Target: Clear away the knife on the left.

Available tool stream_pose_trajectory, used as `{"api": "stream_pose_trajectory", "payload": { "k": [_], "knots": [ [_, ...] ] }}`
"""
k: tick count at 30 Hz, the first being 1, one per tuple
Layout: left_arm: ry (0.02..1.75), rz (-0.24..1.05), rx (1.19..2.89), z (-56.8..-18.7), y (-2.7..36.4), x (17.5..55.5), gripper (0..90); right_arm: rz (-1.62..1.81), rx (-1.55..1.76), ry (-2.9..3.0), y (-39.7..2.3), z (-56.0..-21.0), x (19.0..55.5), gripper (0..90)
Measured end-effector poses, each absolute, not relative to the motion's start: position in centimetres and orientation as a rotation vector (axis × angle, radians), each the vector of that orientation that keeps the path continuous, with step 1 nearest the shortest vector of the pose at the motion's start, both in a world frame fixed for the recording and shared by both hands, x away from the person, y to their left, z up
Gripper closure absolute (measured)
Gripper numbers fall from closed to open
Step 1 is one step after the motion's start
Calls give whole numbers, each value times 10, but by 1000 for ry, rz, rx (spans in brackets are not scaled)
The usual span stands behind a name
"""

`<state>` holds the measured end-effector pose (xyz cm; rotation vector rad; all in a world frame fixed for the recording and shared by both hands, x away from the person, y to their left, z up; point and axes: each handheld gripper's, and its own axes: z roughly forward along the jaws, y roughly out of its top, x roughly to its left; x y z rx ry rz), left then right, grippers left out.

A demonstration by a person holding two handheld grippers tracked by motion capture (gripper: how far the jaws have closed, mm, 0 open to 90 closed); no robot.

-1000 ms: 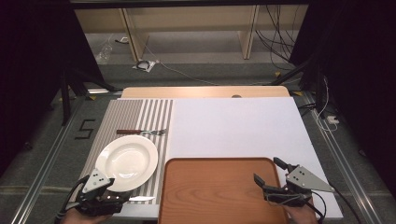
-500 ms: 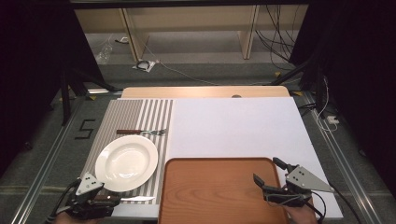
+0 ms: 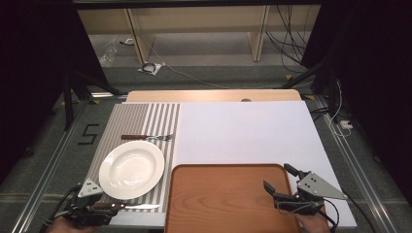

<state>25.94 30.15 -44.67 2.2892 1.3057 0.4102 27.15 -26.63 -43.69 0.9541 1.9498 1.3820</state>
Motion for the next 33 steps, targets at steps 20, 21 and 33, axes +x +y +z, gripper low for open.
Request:
{"api": "stream_pose_trajectory", "payload": {
  "k": [20, 21, 33],
  "knots": [
    [1273, 327, 2451, -463, 300, 281, 273, 1383, 962, 1950, -267, -437, 272, 150],
    [1274, 322, 2448, -463, 300, 282, 282, 1383, 962, 1951, -267, -437, 272, 150],
    [1250, 255, 2515, -469, 296, 289, 351, 1382, 961, 1955, -267, -438, 273, 151]
  ]
}}
